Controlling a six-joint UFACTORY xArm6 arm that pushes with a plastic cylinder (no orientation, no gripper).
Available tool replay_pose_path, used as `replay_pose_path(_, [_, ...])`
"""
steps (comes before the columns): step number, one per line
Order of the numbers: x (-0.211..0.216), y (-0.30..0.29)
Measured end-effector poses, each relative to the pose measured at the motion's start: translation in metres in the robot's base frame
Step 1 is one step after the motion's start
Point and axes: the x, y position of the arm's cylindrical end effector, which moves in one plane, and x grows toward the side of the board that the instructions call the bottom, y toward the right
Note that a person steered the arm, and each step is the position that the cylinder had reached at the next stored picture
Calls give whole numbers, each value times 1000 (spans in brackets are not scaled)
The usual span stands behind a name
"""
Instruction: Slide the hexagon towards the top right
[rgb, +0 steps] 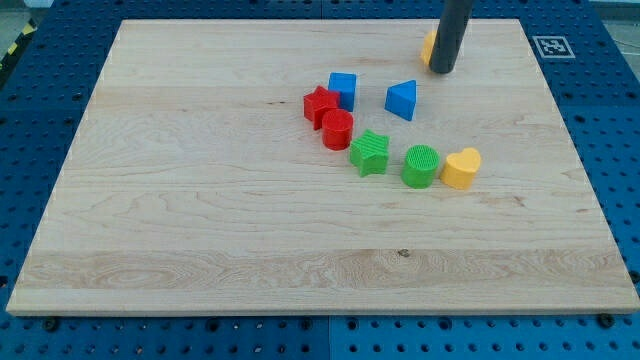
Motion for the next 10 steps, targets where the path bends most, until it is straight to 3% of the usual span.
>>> replay_pose_path(2, [-21,-47])
replay_pose_path(3, [-38,-44])
replay_pose_path(5, [-15,-12])
replay_pose_path(6, [-36,-8])
replay_pose_path(10, [-24,10])
